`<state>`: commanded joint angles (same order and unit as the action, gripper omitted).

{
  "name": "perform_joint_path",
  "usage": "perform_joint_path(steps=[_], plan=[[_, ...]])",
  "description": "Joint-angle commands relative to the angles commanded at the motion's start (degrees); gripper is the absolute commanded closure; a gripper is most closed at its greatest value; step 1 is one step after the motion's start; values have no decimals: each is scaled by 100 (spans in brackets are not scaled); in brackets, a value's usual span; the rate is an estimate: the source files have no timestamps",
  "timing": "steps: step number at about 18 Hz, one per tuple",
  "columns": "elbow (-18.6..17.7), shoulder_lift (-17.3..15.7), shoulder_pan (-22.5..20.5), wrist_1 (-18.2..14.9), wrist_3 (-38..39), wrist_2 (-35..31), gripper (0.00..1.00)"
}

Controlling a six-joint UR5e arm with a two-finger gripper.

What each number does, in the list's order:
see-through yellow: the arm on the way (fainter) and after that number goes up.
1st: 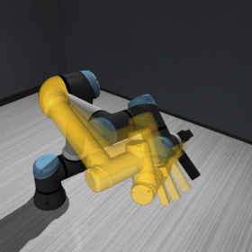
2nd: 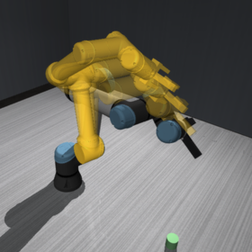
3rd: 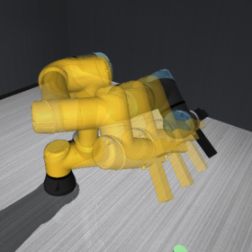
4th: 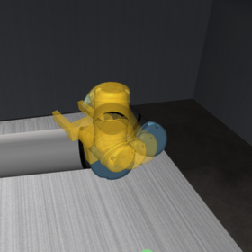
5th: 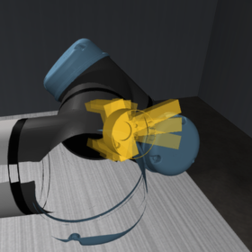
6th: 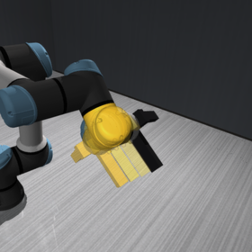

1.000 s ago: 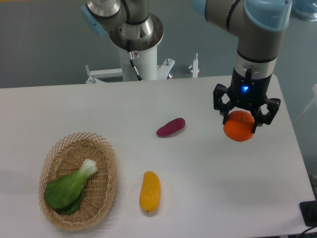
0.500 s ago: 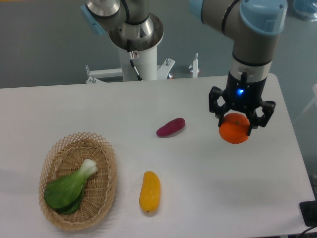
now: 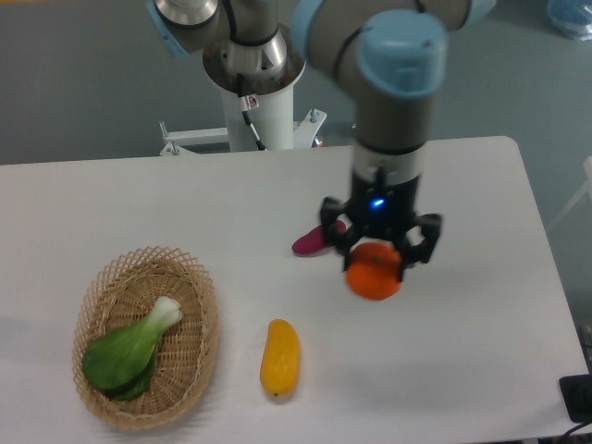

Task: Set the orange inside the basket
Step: 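Carry the held orange across the table over the wicker basket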

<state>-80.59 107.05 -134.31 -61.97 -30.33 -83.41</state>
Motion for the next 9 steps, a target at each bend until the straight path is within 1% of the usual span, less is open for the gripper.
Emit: perform_joint_path(steps=[3, 5, 6, 7, 9], plan=[[-80, 149, 448, 141, 193, -18, 29], [-54, 307, 764, 194, 806, -78, 29], [-27, 412, 958, 264, 1071, -236, 29], [-36, 570, 1264, 543, 1456, -524, 29], [-62, 834, 1582, 904, 1976, -764, 29]])
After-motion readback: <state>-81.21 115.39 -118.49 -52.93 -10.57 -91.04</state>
